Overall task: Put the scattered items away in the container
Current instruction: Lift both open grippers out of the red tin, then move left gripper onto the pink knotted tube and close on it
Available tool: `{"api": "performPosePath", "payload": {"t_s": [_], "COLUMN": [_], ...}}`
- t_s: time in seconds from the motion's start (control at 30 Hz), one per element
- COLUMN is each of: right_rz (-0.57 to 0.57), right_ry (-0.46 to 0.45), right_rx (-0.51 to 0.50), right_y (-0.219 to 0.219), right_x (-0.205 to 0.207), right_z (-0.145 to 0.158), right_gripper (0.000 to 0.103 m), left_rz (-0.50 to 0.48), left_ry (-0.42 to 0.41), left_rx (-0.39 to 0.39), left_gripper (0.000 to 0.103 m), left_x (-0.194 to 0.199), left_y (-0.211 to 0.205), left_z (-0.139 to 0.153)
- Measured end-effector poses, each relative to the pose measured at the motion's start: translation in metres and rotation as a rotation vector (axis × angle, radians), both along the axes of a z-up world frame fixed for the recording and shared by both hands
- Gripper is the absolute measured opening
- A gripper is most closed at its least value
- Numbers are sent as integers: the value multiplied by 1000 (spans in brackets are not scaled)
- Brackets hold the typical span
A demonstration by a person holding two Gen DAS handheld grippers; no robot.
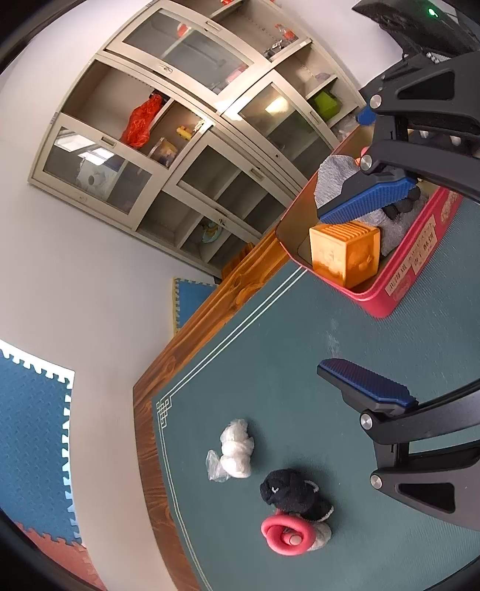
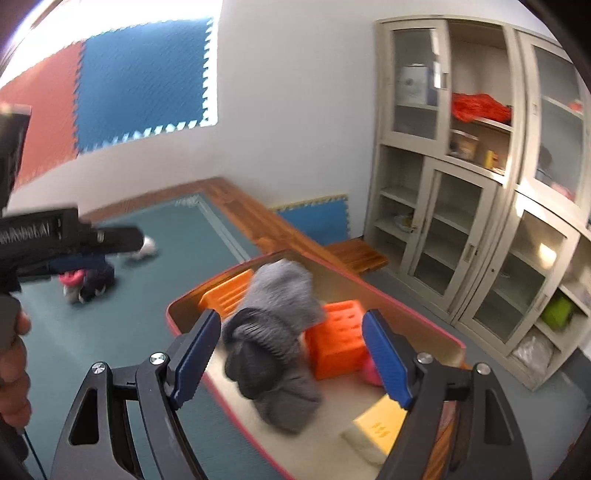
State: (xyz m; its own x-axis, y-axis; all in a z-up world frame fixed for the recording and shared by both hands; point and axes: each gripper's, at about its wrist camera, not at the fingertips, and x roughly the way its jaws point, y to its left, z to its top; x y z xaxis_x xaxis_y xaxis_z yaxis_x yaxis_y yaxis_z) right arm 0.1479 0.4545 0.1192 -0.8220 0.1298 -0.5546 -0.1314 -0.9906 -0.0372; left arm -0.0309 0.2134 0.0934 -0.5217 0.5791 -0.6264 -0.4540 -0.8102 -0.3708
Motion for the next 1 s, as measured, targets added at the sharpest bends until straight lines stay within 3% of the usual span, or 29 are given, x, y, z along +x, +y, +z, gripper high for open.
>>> {"api": "performPosePath", "payload": {"t_s": [0.13,0.33,0.53,0.67,0.87,1.0], "right_rz": [5,-94,-243,-233,-161,-164], "right_ry": [-78,-94,6,50,-23,-76], "right_rx": [29,-18,10,-33,-23,42], "right_y": [-9,15,27,25,20,25], "right_x": [-12,-15,-7,-9,-16,-7], "right_z": [-17,-22,-7,0,-7,-12], "right_gripper": [82,82,82,83,83,83], "left_rz": [10,34,106,169,204,195], "left_ry": [2,4,-18,-40,-45,-49], "left_rx": [-4,-41,-77,-58,-30,-37], "left_gripper": [77,77,77,77,77,77], "left_x": [-1,-5,-18,-31,-39,-41], "left_y": [-7,-20,-53,-83,-105,-100], "left_z": [0,-6,-18,-20,-17,-20]}}
